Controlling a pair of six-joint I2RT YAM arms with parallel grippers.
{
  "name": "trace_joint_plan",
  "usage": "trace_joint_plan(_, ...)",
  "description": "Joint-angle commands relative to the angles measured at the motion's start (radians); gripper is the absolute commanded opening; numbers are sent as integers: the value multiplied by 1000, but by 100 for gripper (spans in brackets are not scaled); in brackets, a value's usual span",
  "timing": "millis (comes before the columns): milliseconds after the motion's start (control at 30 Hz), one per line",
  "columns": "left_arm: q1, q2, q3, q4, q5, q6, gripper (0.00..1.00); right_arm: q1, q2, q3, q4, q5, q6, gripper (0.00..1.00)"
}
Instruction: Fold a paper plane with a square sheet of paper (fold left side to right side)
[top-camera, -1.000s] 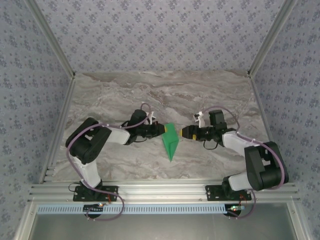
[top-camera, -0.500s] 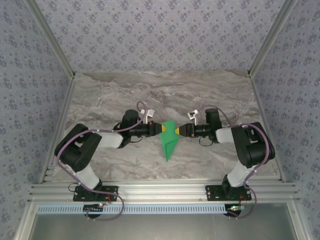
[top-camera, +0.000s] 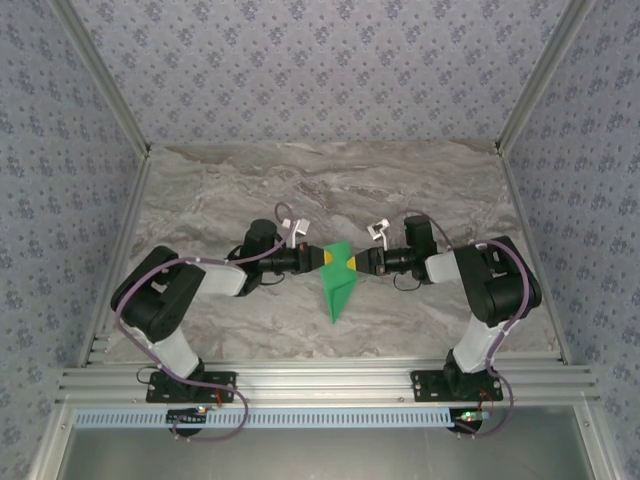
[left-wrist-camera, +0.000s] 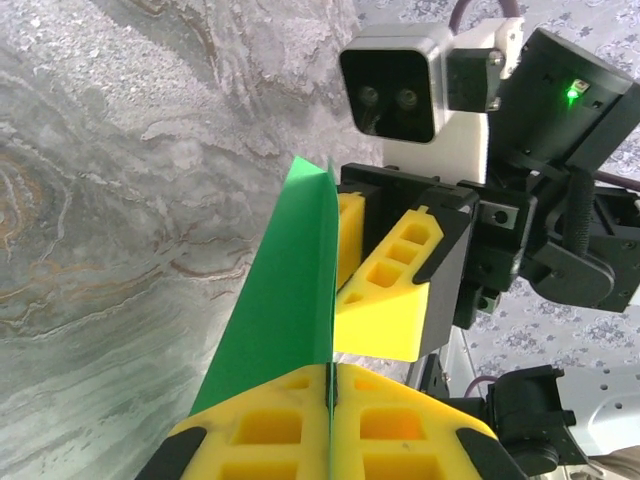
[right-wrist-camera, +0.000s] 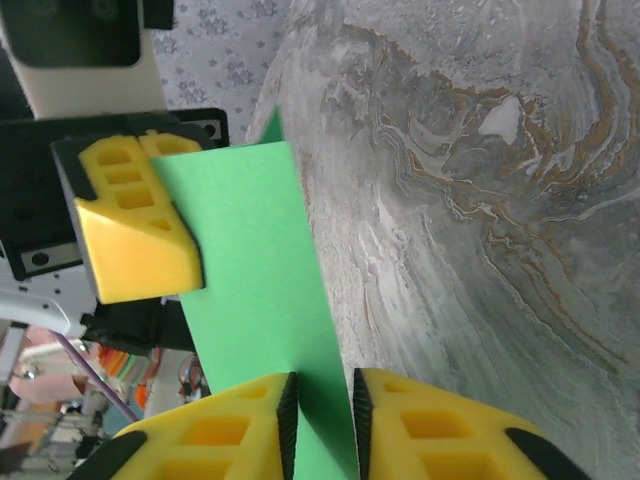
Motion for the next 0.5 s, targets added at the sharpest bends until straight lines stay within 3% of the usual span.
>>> trace_joint_plan(0,14,37,27,10,20,31,4,-1,7,14,-51,2,-38,19)
trace_joint_plan(100,34,71,35,10,26,31,6,-9,-8,-1,-79,27,-51,11)
trace_joint_plan(200,52,95,53,-21,30,47,13,-11,-29,-1,-134,53,-71,3)
trace_joint_plan(333,65,97,100,-138,29,110,44,-8,-57,17,-231,108,-66,0)
trace_joint_plan(467,69,-2,115,-335,-83,214,63,-5,-74,47,-340,188,-19,0)
